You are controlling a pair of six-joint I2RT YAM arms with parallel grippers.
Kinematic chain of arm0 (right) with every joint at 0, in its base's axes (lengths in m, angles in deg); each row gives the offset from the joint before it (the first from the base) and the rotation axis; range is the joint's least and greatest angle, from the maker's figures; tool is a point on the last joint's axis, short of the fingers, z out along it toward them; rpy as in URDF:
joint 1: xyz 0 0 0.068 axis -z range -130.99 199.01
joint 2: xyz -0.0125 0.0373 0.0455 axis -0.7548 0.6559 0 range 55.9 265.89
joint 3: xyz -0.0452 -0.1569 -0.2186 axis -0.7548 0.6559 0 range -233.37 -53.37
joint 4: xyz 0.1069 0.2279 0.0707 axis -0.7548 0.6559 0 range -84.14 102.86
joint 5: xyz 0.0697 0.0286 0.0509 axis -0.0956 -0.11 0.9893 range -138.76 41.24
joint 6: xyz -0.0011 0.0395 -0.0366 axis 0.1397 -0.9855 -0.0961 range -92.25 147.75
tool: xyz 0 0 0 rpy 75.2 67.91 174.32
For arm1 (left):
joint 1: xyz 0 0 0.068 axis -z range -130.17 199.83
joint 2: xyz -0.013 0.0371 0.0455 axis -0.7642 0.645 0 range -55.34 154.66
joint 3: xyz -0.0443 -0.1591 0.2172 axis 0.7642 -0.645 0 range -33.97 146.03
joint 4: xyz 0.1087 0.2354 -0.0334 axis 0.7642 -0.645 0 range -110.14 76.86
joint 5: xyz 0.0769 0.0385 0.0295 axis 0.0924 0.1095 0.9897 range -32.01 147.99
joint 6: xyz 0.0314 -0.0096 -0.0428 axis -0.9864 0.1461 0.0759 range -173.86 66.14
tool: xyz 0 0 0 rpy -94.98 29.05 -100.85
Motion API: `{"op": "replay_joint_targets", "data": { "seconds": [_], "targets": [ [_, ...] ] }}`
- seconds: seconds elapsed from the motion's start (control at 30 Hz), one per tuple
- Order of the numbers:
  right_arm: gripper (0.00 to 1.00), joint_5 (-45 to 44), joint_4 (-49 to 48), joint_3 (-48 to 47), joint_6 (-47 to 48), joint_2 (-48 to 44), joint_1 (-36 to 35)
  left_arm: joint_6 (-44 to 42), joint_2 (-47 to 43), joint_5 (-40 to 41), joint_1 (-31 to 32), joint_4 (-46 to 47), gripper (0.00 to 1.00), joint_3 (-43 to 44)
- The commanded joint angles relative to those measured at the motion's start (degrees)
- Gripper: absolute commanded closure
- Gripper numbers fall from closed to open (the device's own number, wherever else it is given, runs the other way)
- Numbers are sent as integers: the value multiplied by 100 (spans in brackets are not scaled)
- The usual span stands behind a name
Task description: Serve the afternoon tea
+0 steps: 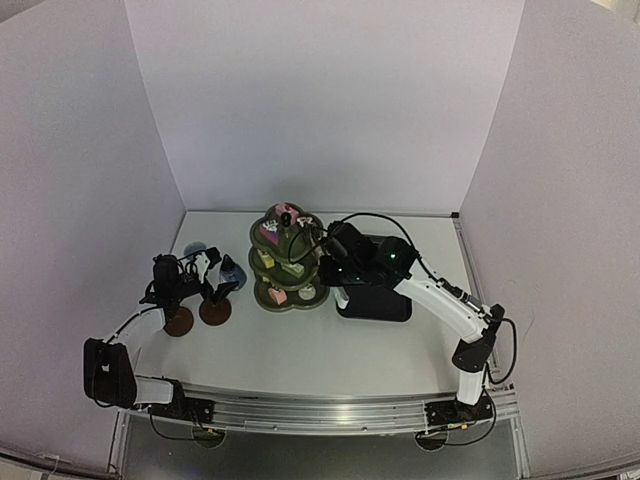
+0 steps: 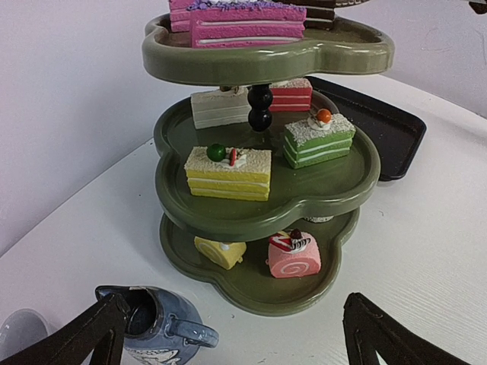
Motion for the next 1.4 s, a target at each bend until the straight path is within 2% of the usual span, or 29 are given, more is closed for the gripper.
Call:
{"op": "replay_joint_targets", "data": {
  "seconds": [0.0,0.33,0.77,0.97,1.17,1.37],
  "targets": [
    [70,-20,-11,-260,12,68,-44,-19,-178,21,22,82,1,-20],
    [70,-69,-8,-195,44,-232,-49,-45,-179,17,18,70,1,-47],
    [70,-171,-49,-589,271,-370,-45,-46,-174,-1,21,49,0,-3],
    [70,-540,-52,-592,321,-464,8,-49,-199,6,20,31,1,-6],
    [70,-982,-149,-70,595,-667,780,133,-208,30,20,161,1,-17],
    [70,-1183,-780,1351,1014,-891,1679,543,-349,243,18,194,1,-80]
  ]
}}
